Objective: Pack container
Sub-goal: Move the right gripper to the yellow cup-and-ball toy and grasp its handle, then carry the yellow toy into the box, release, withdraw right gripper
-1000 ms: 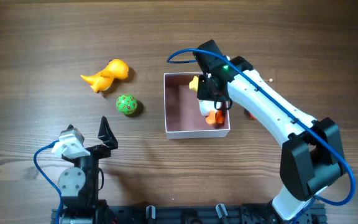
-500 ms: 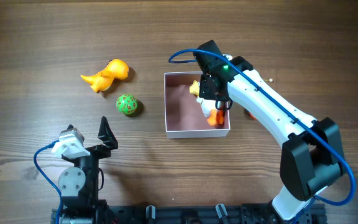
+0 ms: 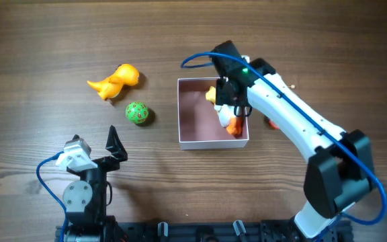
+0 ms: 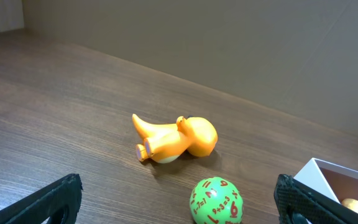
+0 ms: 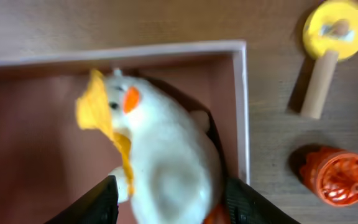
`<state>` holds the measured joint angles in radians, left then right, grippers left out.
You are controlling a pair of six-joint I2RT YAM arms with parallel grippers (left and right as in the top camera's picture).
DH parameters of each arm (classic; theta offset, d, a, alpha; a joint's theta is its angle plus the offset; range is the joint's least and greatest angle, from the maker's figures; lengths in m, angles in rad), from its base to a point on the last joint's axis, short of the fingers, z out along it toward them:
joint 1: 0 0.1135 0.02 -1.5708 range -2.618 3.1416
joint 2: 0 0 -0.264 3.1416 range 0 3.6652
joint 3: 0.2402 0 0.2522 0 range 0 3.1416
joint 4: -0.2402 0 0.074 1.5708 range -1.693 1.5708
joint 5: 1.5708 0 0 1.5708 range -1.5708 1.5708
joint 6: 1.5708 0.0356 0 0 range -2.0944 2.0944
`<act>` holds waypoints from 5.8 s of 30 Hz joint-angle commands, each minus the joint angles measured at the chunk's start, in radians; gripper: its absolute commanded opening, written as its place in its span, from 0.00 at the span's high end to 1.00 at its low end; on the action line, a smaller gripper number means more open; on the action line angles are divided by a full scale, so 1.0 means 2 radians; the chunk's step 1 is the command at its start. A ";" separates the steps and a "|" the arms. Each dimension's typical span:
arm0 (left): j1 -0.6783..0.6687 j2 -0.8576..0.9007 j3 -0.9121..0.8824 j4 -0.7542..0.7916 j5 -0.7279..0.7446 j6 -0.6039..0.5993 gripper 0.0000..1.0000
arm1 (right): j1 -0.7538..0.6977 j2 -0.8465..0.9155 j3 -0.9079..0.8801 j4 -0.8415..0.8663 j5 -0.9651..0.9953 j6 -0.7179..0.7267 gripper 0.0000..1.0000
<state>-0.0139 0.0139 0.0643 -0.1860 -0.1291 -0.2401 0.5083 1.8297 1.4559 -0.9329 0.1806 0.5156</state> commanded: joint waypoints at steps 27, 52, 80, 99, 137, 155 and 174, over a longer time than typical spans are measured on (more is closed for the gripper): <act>-0.002 -0.004 -0.003 0.002 0.008 0.010 0.00 | -0.165 0.048 -0.035 0.031 0.040 0.019 0.22; -0.002 -0.004 -0.003 0.002 0.008 0.010 0.00 | -0.180 0.091 -0.065 0.098 -0.016 -0.010 0.28; -0.002 -0.004 -0.003 0.002 0.008 0.010 0.00 | -0.180 0.104 -0.071 0.115 -0.016 -0.024 0.96; -0.002 -0.004 -0.003 0.002 0.008 0.010 0.00 | -0.180 0.103 -0.071 0.111 -0.016 -0.036 0.96; -0.002 -0.004 -0.003 0.002 0.008 0.010 0.00 | -0.105 -0.189 -0.068 0.077 -0.058 -0.059 0.96; -0.002 -0.004 -0.003 0.002 0.008 0.010 0.00 | 0.087 -0.007 -0.068 0.180 -0.056 -0.021 0.96; -0.002 -0.004 -0.003 0.002 0.008 0.010 0.00 | 0.085 0.001 -0.063 0.172 -0.059 -0.035 0.39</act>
<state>-0.0139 0.0139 0.0643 -0.1860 -0.1291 -0.2401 0.6807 1.9129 1.3132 -0.5762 0.0589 0.4595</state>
